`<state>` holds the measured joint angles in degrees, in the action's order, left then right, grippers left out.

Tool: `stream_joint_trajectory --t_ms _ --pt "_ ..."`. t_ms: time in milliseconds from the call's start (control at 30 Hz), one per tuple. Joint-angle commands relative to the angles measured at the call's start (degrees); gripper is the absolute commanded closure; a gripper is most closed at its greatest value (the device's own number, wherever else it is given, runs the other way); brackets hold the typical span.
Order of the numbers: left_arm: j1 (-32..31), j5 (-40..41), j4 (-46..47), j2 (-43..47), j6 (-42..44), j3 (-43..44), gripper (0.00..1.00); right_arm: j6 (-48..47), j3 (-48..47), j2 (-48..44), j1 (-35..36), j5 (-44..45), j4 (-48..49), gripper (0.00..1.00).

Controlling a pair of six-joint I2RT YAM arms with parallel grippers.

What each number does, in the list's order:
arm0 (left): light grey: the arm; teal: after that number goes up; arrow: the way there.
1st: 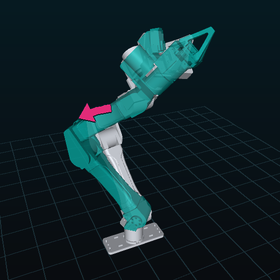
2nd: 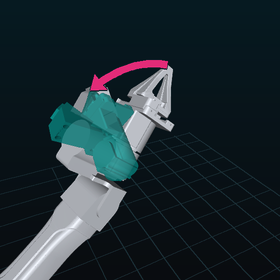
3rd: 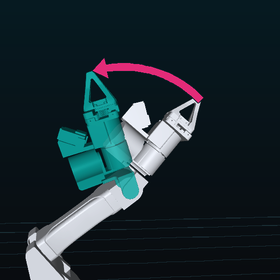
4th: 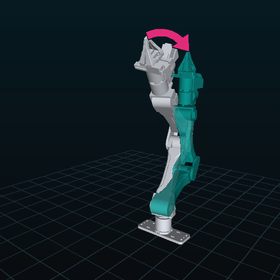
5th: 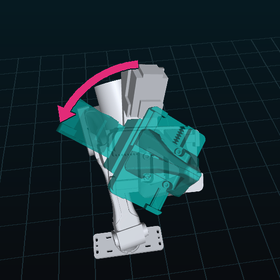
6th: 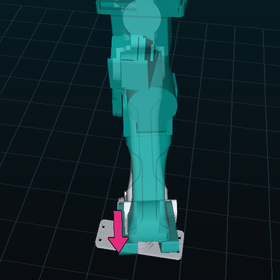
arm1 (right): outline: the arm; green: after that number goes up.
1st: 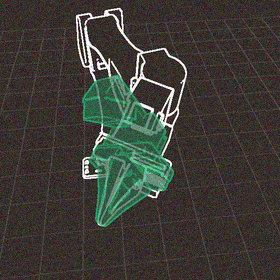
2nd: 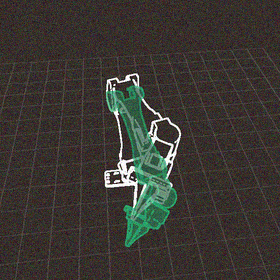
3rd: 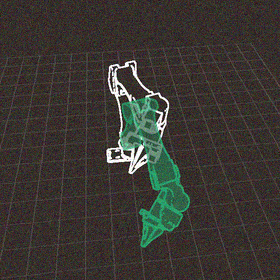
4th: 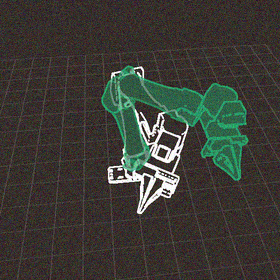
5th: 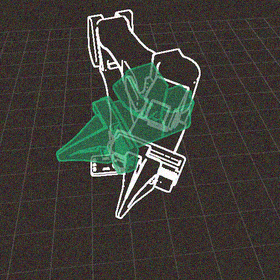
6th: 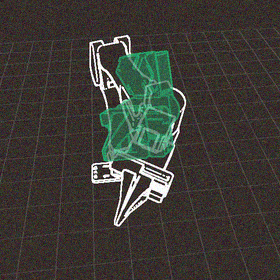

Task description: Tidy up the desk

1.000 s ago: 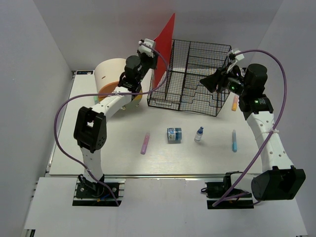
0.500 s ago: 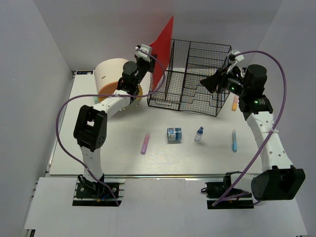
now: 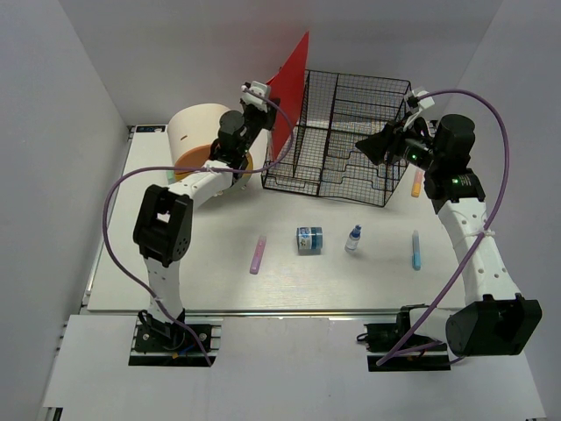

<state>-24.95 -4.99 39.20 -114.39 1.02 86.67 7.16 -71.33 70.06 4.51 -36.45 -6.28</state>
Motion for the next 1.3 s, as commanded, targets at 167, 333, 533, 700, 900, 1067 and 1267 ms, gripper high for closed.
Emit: stream_joint_trajectory --t_ms 167,333,533,700,900,1067,1267 --pt "0.25 -0.89 4.83 0.84 -0.31 -1.95 1.00 0.31 0.49 -1.24 -0.38 -1.08 2.42 0.47" --pt "0.25 -0.90 4.48 0.22 -2.33 -2.04 1.00 0.40 0.58 -1.16 -0.47 -1.08 2.50 0.46" --pt "0.25 -1.16 4.74 -0.48 -2.86 -3.70 1.00 0.40 0.67 -1.24 -0.38 -1.17 2.50 0.47" --pt "0.25 -0.63 3.43 -1.36 -2.42 -2.83 1.00 0.49 0.75 -1.24 -0.38 -1.35 2.50 0.47" --pt "0.25 -0.63 0.44 -1.28 -1.11 -1.07 1.00 0.40 0.84 -1.33 -0.38 -1.35 2.59 0.47" --pt "0.25 -1.33 -1.85 -0.75 0.55 -1.42 1.00 0.49 0.84 -1.33 -0.56 -1.52 2.77 0.47" --pt "0.25 -1.33 -1.94 -1.01 0.30 -2.30 1.00 0.58 1.02 -1.51 -0.47 -1.43 2.86 0.47"
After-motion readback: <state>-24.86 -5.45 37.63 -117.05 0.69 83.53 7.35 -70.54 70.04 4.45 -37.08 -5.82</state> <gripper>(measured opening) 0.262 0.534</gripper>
